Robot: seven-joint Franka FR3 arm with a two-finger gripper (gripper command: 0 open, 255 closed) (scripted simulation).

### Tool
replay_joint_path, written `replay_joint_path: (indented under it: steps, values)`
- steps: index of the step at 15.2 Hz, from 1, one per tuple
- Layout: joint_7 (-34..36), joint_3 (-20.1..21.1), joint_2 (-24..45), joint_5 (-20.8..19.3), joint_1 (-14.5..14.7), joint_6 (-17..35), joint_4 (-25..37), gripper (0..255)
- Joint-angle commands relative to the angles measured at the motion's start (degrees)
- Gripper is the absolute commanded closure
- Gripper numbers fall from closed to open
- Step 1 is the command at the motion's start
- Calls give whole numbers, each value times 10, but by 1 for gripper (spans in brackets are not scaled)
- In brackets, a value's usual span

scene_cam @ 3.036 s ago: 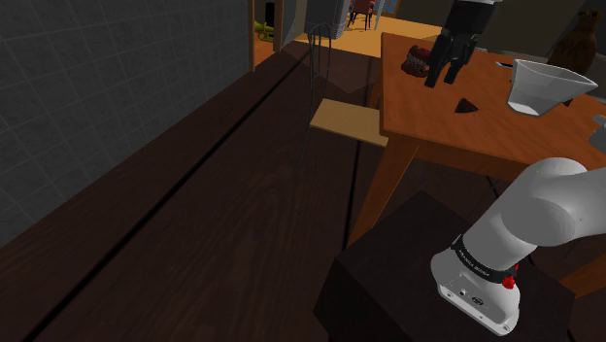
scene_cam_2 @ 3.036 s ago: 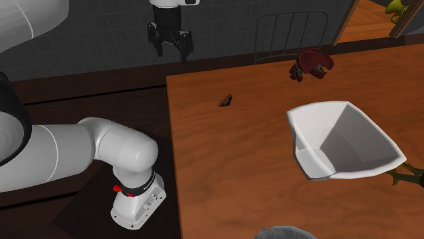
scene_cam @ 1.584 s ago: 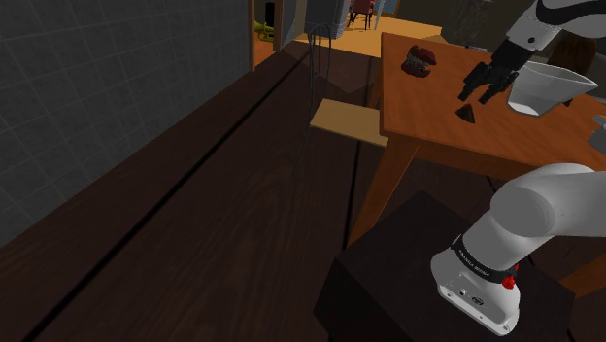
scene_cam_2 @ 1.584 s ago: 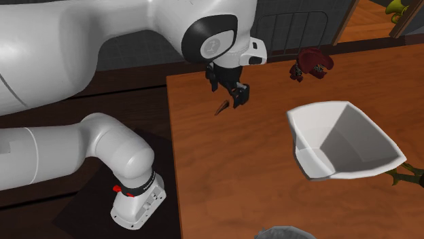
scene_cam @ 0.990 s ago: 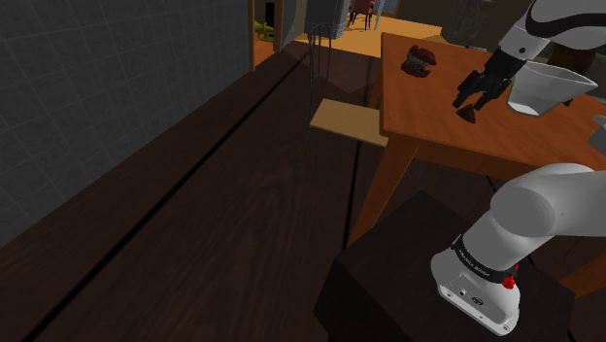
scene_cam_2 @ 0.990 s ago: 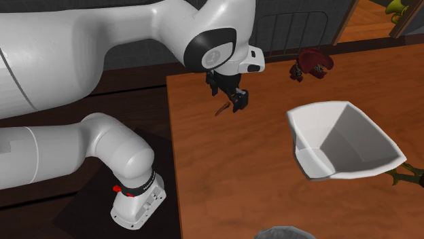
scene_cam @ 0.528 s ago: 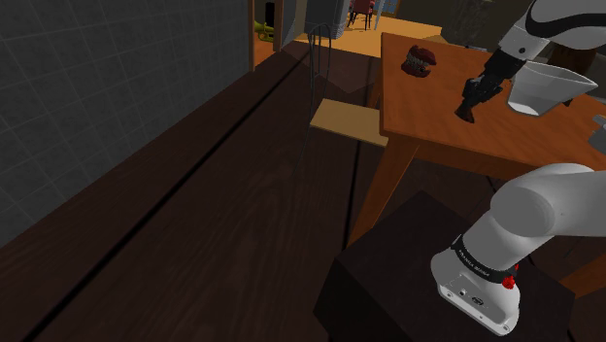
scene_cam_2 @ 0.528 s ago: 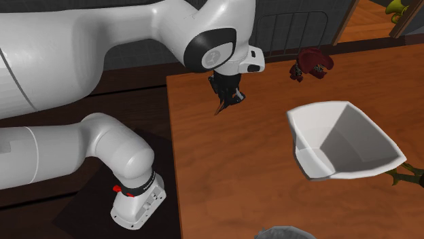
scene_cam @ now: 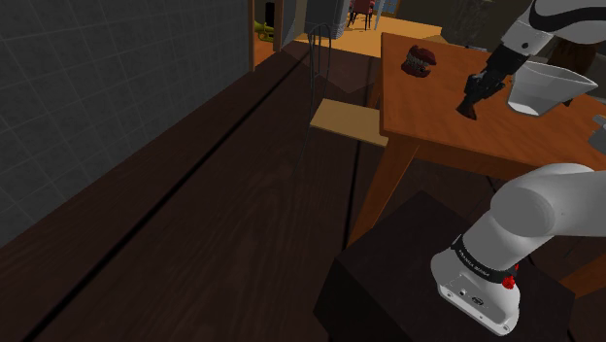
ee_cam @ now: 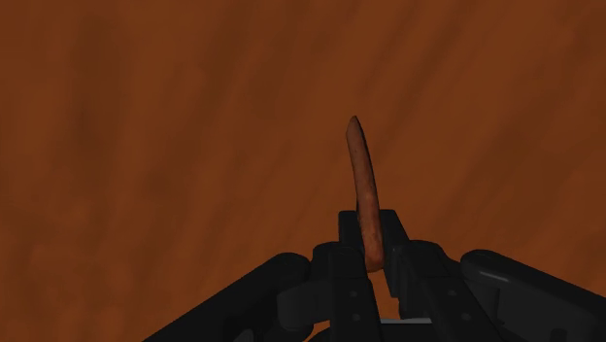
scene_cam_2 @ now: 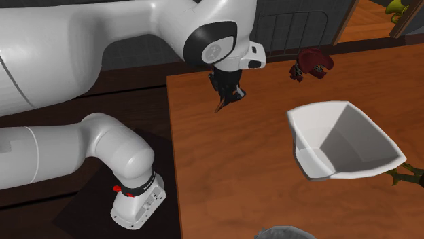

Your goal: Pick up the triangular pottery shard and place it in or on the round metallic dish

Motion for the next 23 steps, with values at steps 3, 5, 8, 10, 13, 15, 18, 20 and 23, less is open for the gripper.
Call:
replay_joint_path:
  steps: [3,5,8,10,13,15,18,20,23]
  values:
    - [2,8,0,6,3,-29,29,255]
    - [3,11,2,9,5,-44,45,255]
    - [4,16,5,14,8,-65,70,255]
    - [5,19,8,17,10,-79,87,255]
    - [6,24,13,21,13,-100,112,255]
    - [7,26,17,24,15,-113,130,255]
    - [8,30,23,28,18,-134,157,255]
    - [8,32,28,31,20,-145,173,255]
    - [-27,4,8,9,5,-165,176,255]
